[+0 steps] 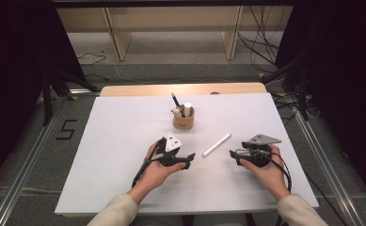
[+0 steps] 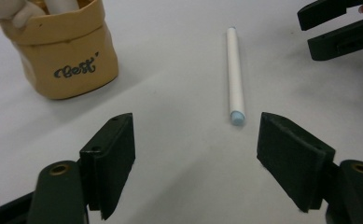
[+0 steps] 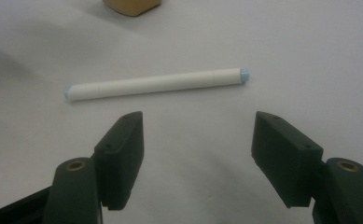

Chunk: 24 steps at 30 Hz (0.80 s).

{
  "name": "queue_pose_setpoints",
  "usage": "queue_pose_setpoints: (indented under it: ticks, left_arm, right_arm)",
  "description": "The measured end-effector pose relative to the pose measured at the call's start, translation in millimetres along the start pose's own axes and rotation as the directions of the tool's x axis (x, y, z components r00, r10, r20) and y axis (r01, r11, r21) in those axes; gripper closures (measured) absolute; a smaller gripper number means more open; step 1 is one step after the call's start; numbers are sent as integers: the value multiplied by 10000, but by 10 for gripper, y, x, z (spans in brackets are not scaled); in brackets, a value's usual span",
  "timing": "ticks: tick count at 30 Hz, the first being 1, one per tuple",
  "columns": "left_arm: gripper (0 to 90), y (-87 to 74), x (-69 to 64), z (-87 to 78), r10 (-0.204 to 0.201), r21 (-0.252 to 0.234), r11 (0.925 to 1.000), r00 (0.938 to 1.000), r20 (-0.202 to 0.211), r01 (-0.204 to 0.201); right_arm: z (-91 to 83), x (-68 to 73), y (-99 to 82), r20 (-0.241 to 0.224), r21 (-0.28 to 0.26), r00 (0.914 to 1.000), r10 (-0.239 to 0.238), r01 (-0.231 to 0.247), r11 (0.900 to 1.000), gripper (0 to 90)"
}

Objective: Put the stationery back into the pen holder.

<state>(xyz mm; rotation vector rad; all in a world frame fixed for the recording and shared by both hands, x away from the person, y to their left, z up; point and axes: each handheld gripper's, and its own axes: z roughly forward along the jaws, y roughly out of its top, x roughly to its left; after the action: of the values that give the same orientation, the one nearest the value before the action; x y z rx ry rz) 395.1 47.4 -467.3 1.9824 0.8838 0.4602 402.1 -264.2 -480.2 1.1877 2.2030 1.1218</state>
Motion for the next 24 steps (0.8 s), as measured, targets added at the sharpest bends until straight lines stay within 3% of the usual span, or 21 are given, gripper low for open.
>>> queue_pose_setpoints:
  ticks: [13, 24]
  left_arm:
    - [328, 159, -199, 429, 323, 321, 9989, 9989, 341, -334]
    - [412, 223, -255, 711, 666, 704, 9951, 9969, 412, -693]
  right_arm:
    - [7, -15, -7, 41, 26, 10000, 7, -7, 10000, 343]
    - [11, -29, -16, 13, 49, 10000, 97, -97, 9999, 346]
